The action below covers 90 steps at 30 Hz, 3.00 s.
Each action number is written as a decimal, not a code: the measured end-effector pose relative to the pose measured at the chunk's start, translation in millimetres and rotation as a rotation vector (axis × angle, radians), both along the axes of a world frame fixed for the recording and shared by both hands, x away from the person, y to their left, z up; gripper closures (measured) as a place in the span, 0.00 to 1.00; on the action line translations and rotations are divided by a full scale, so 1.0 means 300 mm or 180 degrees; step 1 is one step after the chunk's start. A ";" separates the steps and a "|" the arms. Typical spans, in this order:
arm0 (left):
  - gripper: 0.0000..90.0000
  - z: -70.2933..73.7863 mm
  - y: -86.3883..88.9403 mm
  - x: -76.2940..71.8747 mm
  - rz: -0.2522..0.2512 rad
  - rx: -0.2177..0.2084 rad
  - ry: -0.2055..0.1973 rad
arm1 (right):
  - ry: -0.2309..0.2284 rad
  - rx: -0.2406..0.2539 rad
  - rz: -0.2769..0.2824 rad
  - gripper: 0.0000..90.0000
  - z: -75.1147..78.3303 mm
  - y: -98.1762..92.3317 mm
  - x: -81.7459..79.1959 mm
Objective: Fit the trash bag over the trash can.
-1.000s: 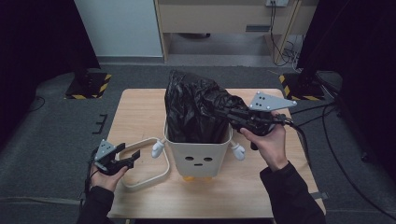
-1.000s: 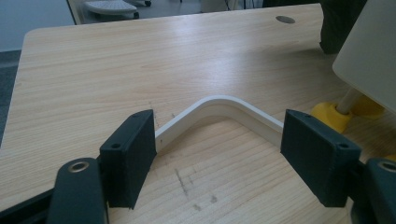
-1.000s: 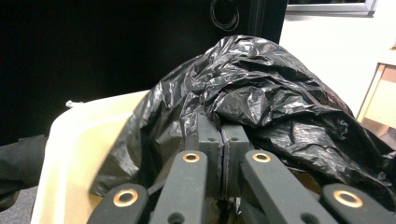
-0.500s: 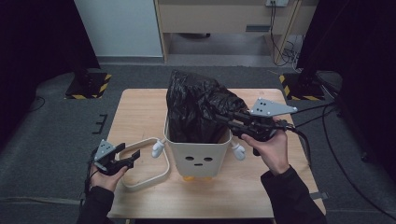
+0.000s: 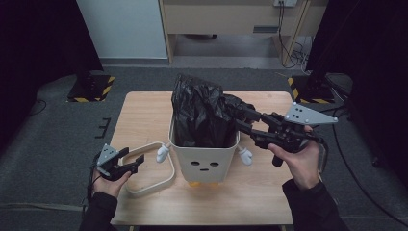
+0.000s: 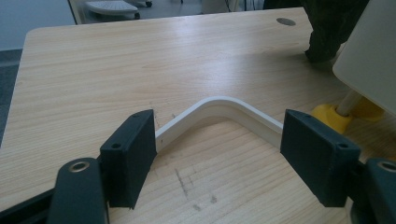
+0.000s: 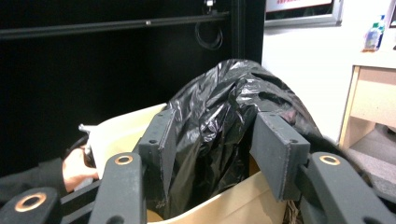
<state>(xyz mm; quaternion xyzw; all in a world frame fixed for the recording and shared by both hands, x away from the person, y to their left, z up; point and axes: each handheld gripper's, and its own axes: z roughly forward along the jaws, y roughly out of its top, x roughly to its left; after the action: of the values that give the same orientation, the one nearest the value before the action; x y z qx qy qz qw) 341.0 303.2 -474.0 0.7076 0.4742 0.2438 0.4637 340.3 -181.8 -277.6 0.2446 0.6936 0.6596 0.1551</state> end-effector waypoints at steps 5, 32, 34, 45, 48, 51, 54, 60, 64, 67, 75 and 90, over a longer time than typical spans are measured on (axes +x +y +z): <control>0.29 0.000 0.001 0.000 0.0000 0.0001 0.0003 | -0.0029 0.0107 -0.0078 0.55 0.020 -0.035 -0.019; 0.29 -0.001 0.002 0.002 -0.0008 -0.0017 -0.0006 | 0.0147 -0.0273 0.0233 0.90 -0.037 0.103 0.192; 0.29 0.001 0.002 0.002 -0.0001 -0.0026 -0.0014 | 0.0153 -0.0318 0.0335 0.94 -0.046 0.112 0.173; 0.29 -0.003 0.004 0.003 0.0000 -0.0032 0.0009 | 0.0181 -0.0192 0.0339 0.72 -0.002 0.107 0.151; 0.29 -0.001 0.003 0.002 -0.0008 -0.0029 0.0001 | 0.0082 -0.0091 0.0295 0.68 0.045 0.094 0.144; 0.29 -0.001 0.004 0.003 -0.0002 -0.0039 0.0000 | -0.0005 -0.0005 0.0164 0.66 0.085 0.080 0.161; 0.29 -0.003 0.007 0.004 0.0001 -0.0038 0.0006 | -0.0016 0.0019 -0.0026 0.59 0.106 0.066 0.213; 0.29 -0.002 0.007 0.006 0.0001 -0.0055 -0.0006 | 0.0083 -0.0023 -0.0212 0.50 0.089 0.067 0.346; 0.29 -0.002 0.009 0.008 -0.0001 -0.0057 -0.0004 | 0.0206 -0.0085 -0.0221 0.47 0.040 0.087 0.413; 0.29 -0.002 0.009 0.008 -0.0002 -0.0061 -0.0003 | 0.0319 -0.0170 -0.0177 0.47 0.005 0.103 0.435; 0.29 -0.002 0.006 0.009 -0.0016 -0.0052 0.0000 | 0.0530 -0.0450 0.0095 0.48 -0.055 0.137 0.437; 0.29 -0.002 0.003 0.008 -0.0030 -0.0040 0.0010 | 0.0567 -0.0599 0.0327 0.85 -0.067 0.146 0.422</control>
<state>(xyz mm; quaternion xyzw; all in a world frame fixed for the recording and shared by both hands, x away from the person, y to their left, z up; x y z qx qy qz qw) 343.5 304.3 -474.6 0.7073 0.4731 0.2376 0.4685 466.9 -138.1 -297.5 0.2507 0.7750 0.5744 0.0812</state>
